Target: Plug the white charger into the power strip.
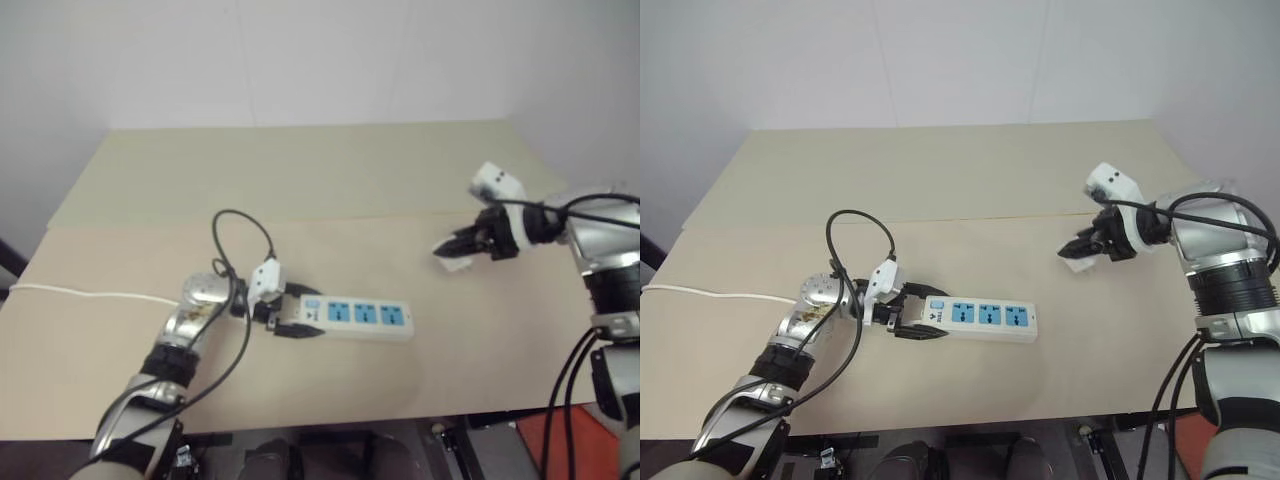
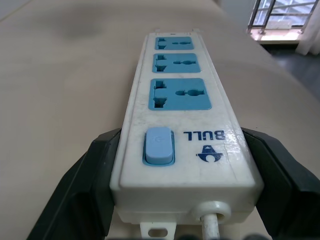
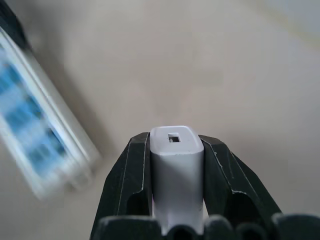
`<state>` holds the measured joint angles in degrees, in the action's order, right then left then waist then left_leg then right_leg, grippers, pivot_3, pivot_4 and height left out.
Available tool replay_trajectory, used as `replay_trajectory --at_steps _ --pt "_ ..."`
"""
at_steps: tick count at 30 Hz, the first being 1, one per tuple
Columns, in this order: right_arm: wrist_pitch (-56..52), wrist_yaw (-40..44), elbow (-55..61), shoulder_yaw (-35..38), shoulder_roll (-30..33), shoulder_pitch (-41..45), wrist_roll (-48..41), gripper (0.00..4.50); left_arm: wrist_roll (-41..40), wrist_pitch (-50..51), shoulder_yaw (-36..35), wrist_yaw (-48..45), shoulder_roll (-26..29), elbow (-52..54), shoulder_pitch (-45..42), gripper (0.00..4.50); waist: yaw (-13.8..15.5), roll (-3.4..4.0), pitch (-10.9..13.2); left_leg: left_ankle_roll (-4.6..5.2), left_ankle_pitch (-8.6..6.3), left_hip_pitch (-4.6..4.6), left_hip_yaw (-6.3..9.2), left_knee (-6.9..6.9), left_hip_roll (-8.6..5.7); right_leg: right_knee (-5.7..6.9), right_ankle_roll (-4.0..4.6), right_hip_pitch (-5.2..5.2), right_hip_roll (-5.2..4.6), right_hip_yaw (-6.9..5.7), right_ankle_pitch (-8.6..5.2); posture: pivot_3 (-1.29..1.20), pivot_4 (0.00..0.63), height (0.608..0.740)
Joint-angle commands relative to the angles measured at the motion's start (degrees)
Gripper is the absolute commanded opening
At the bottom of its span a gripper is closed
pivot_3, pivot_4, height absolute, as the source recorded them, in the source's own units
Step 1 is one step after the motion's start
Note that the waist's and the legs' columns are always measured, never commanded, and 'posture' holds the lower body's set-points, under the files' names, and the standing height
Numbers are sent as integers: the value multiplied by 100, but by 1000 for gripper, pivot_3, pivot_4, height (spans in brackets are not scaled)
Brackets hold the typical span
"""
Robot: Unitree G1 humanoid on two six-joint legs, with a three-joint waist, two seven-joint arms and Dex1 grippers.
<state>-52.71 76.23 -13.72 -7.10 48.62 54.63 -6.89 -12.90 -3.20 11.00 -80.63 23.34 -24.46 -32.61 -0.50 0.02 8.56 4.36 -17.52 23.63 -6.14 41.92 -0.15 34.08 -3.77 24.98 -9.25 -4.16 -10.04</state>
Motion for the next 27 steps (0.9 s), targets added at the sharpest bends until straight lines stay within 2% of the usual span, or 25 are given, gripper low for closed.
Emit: replay_trajectory --at_steps 1,4,10,17,27 --pt "99 -372 674 762 -225 -300 -601 1114 100 -200 72 244 -96 288 107 3270 21 -1 0 0 0 0 2 1 0 -2 0 -4 0 -3 0 0 150 740" --pt "167 -886 1076 1264 -651 -536 -998 1114 186 -226 63 518 -179 308 200 3270 35 -1 0 1 0 -14 3 1 -1 -2 0 -19 -3 -6 1 0 150 740" --pt "228 -1531 1866 1691 -1221 -1054 -1642 1114 258 -249 74 757 -200 377 329 3270 36 -1 0 3 1 -46 13 -2 0 -5 1 -51 -3 -7 2 0 150 740" --pt "1272 -1680 2320 1578 -1756 -2046 -1930 1114 231 -104 66 831 -134 453 468 3270 33 -1 0 4 1 -53 20 -1 -2 -3 1 -62 -2 -11 2 0 150 740" --pt "2572 -1174 1952 955 -2111 -2305 -1983 1114 271 -113 120 766 -68 215 476 3270 -19 -1 0 6 0 -70 20 -4 -1 -3 1 -74 2 -10 1 0 150 740"
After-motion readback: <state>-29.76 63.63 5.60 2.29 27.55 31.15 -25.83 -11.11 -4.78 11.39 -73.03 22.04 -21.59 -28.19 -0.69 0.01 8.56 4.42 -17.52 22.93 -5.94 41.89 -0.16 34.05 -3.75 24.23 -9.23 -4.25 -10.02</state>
